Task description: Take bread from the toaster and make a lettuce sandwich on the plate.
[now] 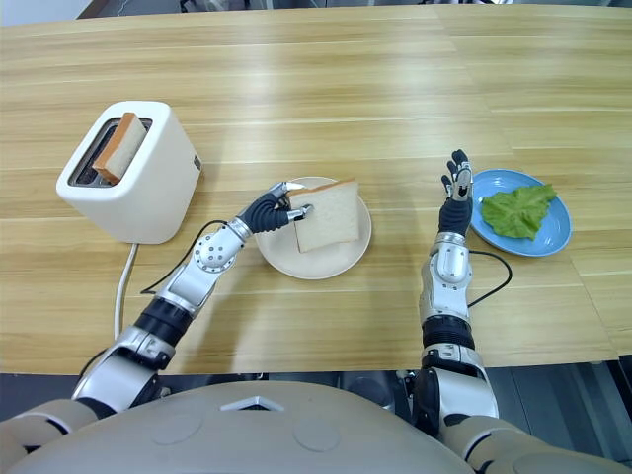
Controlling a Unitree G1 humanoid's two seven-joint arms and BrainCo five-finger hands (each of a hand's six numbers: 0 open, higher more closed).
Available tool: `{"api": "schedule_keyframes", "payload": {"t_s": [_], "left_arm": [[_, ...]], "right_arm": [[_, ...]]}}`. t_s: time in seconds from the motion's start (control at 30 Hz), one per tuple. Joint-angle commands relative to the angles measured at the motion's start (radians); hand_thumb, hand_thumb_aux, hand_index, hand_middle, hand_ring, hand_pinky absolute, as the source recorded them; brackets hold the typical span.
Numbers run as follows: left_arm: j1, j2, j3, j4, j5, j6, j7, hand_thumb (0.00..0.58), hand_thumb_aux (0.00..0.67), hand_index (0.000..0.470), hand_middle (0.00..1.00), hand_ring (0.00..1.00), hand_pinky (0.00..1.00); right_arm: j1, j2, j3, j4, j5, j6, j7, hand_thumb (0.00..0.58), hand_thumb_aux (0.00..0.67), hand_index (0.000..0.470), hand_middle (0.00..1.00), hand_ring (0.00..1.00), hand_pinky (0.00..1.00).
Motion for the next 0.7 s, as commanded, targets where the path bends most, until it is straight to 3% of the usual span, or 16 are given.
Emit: {"api": "schedule_keyframes", "payload": {"t_s": [0.03, 0.27, 0.3, 0.33, 0.37, 0.57, 0.7], "left_arm": [[-0.054, 0.020, -0.020, 0.128, 0.065, -0.007, -0.005, 0.580, 0.670, 0.460, 1.00, 1.00, 1.00], [-0.105, 0.063, -0.033, 0.200, 0.180, 0.010, 0.073, 0.580, 0.670, 0.460, 1.00, 1.00, 1.00], [-0.108, 0.075, -0.040, 0.192, 0.212, 0.021, 0.094, 0.564, 0.557, 0.382, 1.00, 1.00, 1.00], [-0.110, 0.083, -0.045, 0.185, 0.234, 0.030, 0.108, 0.482, 0.394, 0.271, 0.67, 0.67, 0.67], [-0.113, 0.093, -0.055, 0.172, 0.276, 0.050, 0.140, 0.000, 0.000, 0.000, 0.00, 0.00, 0.00], [-0.104, 0.163, -0.104, -0.004, 0.523, 0.186, 0.288, 0.000, 0.000, 0.000, 0.00, 0.00, 0.00], [-0.052, 0.229, -0.069, -0.236, 0.617, 0.251, 0.309, 0.000, 0.000, 0.000, 0.00, 0.00, 0.00]], "right_arm": [[0.009, 0.013, 0.008, -0.007, -0.001, 0.011, 0.001, 0.000, 0.000, 0.000, 0.00, 0.00, 0.00], [0.020, 0.014, 0.017, -0.026, -0.006, 0.019, 0.007, 0.000, 0.000, 0.000, 0.00, 0.00, 0.00], [0.020, 0.014, 0.018, -0.030, -0.007, 0.021, 0.009, 0.000, 0.000, 0.000, 0.00, 0.00, 0.00], [0.022, 0.013, 0.019, -0.033, -0.007, 0.023, 0.009, 0.000, 0.000, 0.000, 0.00, 0.00, 0.00], [0.024, 0.013, 0.020, -0.037, -0.008, 0.024, 0.011, 0.000, 0.000, 0.000, 0.00, 0.00, 0.00], [0.032, 0.015, 0.031, -0.052, -0.012, 0.035, 0.019, 0.000, 0.000, 0.000, 0.00, 0.00, 0.00], [0.039, 0.011, 0.043, -0.067, -0.020, 0.039, 0.019, 0.000, 0.000, 0.000, 0.00, 0.00, 0.00]]}}
